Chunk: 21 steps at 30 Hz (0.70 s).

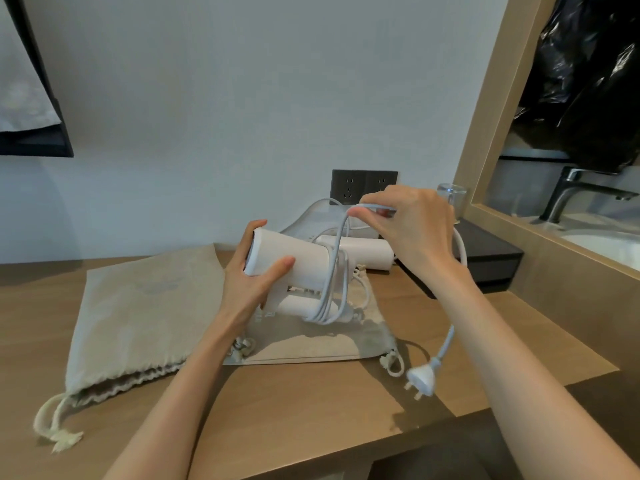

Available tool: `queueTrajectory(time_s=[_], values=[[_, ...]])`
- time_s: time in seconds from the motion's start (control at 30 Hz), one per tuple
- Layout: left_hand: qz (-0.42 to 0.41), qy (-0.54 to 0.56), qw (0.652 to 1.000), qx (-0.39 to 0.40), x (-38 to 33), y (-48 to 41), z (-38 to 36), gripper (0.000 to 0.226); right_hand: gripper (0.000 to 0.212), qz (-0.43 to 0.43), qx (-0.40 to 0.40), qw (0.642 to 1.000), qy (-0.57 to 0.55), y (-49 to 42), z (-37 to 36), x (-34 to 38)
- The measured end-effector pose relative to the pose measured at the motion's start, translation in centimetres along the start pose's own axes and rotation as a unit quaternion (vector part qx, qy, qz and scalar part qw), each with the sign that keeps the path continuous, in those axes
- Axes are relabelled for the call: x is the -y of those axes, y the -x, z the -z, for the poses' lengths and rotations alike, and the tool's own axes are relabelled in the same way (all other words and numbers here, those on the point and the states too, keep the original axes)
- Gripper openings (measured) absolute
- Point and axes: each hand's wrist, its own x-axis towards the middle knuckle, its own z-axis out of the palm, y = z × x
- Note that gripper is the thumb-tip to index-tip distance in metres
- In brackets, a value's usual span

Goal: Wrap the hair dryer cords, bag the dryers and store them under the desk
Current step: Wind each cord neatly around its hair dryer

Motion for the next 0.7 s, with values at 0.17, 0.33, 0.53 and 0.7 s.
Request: queueTrajectory(time_s=[0.17, 0.33, 0.53, 0.7], values=[[0.043, 0.044, 0.995, 0.083, 0.2, -0.2, 0.2, 0.061, 0.022, -0.032, 0.01, 0.998, -0.049, -0.1, -0.6, -0.2], [0.102, 0.168, 0.972, 0.133, -0.5, 0.0, 0.2, 0.061, 0.036, -0.111, 0.044, 0.981, -0.153, -0.2, -0.7, -1.3], [0.151, 0.284, 0.93, 0.178, -0.9, 0.5, 0.3, 0.078, 0.029, -0.15, 0.098, 0.951, -0.251, -0.6, -1.0, -1.0], [0.16, 0.358, 0.909, 0.141, -1.1, 0.4, 0.3, 0.092, 0.019, -0.154, 0.14, 0.924, -0.321, -0.3, -1.6, -0.8]])
